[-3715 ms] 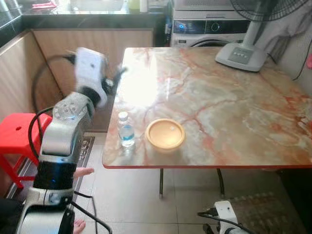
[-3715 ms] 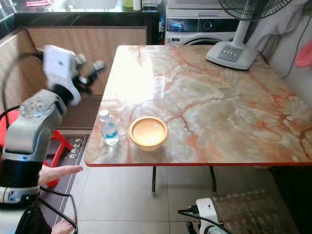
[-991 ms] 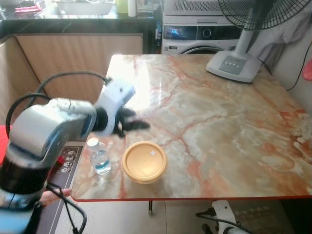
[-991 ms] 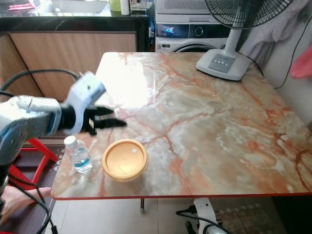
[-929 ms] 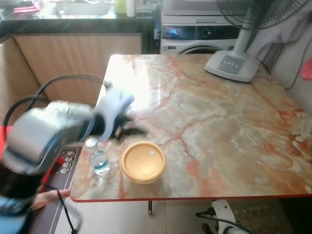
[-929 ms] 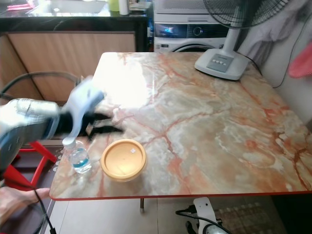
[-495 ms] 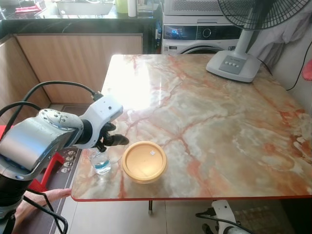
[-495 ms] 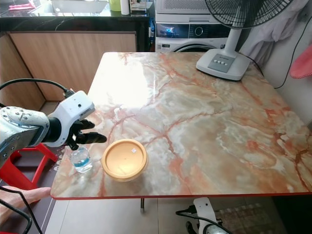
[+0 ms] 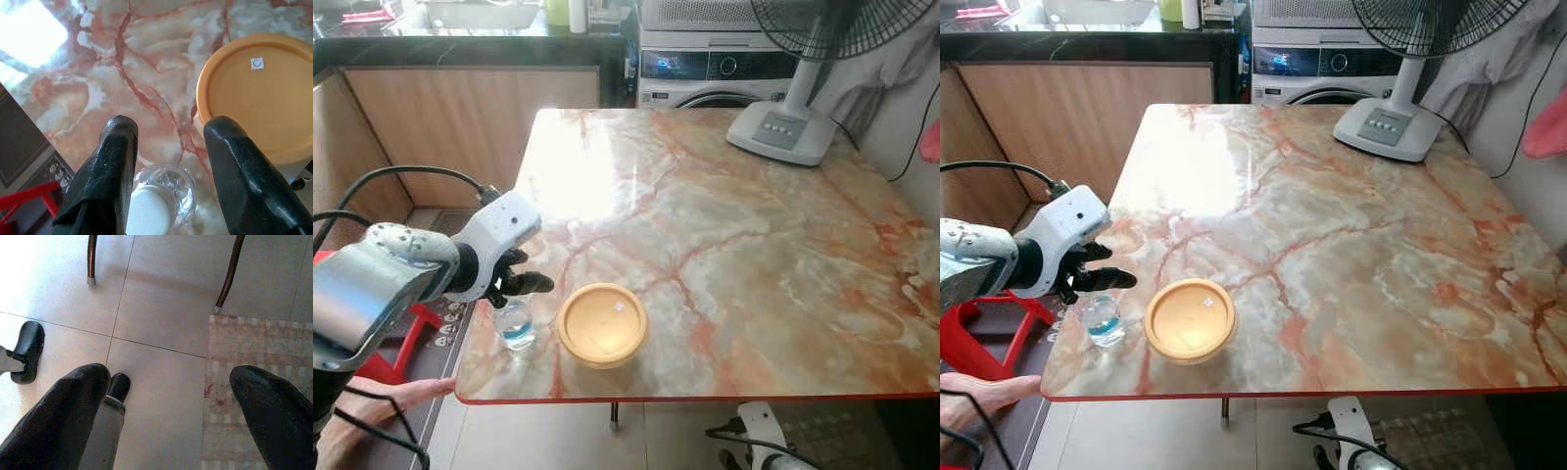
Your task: Restocking fridge
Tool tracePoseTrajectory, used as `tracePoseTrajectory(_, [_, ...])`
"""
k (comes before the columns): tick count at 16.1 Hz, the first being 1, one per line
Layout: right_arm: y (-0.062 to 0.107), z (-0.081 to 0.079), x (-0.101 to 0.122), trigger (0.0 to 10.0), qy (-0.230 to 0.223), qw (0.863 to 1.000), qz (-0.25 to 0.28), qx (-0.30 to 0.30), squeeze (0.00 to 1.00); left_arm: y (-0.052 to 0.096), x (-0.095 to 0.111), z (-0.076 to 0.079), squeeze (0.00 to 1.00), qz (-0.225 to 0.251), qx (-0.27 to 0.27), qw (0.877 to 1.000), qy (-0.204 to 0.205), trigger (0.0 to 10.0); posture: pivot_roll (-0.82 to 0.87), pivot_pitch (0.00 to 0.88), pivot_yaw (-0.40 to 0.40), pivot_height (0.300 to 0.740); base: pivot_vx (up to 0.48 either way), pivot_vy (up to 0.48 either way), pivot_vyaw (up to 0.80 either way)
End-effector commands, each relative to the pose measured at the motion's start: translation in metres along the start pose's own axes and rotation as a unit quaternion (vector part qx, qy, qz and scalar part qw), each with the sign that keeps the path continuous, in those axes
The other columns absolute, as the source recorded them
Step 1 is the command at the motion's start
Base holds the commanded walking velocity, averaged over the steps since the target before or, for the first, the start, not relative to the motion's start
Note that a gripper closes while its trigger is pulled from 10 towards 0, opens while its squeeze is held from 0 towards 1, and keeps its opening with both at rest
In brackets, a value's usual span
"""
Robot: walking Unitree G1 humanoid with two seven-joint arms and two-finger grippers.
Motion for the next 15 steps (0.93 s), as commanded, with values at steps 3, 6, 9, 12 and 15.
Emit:
tracePoseTrajectory(3, [0.001,0.003,0.0,10.0,0.008,1.0,-0.004,-0.001,0.0,0.008,-0.009,-0.004,0.0,-0.003,0.004,1.0,0.006,10.0,0.19,0.0,-0.042,0.74,0.0,0.0,0.0])
tracePoseTrajectory(6, [0.001,0.004,0.0,10.0,0.01,1.0,-0.004,-0.001,0.0,0.011,-0.012,-0.004,0.0,-0.01,0.004,1.0,0.01,10.0,0.19,0.0,-0.042,0.74,0.0,0.0,0.0])
tracePoseTrajectory(9, [0.001,0.004,0.0,10.0,0.012,1.0,-0.005,0.0,0.0,0.016,-0.016,-0.006,0.0,-0.017,0.011,1.0,0.005,10.0,0.19,0.0,-0.046,0.74,0.0,0.0,0.0])
tracePoseTrajectory(12, [0.001,0.003,0.001,10.0,0.013,1.0,-0.005,0.002,0.0,0.017,-0.018,-0.006,0.0,-0.022,0.01,1.0,0.007,10.0,0.19,0.0,-0.045,0.74,0.0,0.0,0.0])
tracePoseTrajectory(15, [0.001,0.003,0.0,10.0,0.012,1.0,-0.005,0.002,0.0,0.02,-0.024,-0.011,0.0,-0.042,0.028,0.999,0.013,10.0,0.19,0.0,-0.045,0.74,0.0,0.0,0.0])
Point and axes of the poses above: a point about 5 cm out from each wrist's last joint towards the gripper, its own y axis pointing back from the gripper into the wrist, its own x axis along the axis of the wrist's last joint, z = x × y, the point moved 2 cm from there along -y, pointing out of the wrist towards the gripper, and after that the axes turned 3 degrees about y, right-handed, at the moved point
